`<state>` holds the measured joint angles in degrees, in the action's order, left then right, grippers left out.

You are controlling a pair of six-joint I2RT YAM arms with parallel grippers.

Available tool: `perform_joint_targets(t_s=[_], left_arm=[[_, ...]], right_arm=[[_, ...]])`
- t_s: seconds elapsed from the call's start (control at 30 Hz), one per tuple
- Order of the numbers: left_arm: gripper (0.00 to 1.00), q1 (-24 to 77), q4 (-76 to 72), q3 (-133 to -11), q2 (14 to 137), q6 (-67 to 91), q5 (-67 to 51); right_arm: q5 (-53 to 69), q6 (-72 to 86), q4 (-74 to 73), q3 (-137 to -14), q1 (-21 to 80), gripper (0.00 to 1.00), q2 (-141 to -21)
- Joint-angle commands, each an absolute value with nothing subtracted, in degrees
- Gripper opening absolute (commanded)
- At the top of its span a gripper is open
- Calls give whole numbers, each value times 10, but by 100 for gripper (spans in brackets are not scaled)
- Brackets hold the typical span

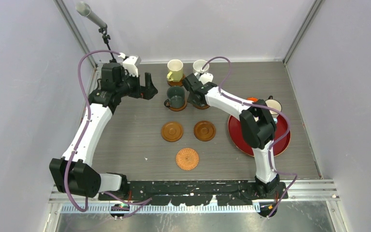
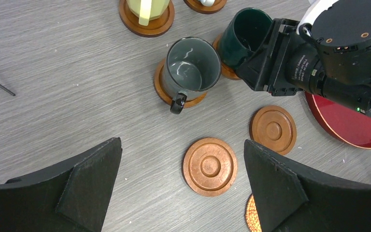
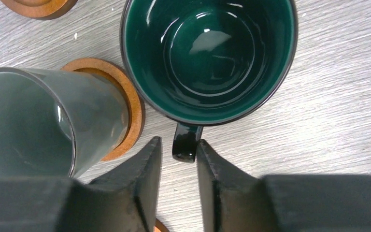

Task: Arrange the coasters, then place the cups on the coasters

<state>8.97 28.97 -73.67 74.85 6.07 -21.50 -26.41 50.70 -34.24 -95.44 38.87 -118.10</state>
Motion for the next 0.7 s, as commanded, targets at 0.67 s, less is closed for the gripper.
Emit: perform_joint_targets(t_s=[0.67], left_arm=[[100, 91, 308, -754, 741, 15, -283]], right_arm=[[156, 136, -338, -804, 209, 75, -839]])
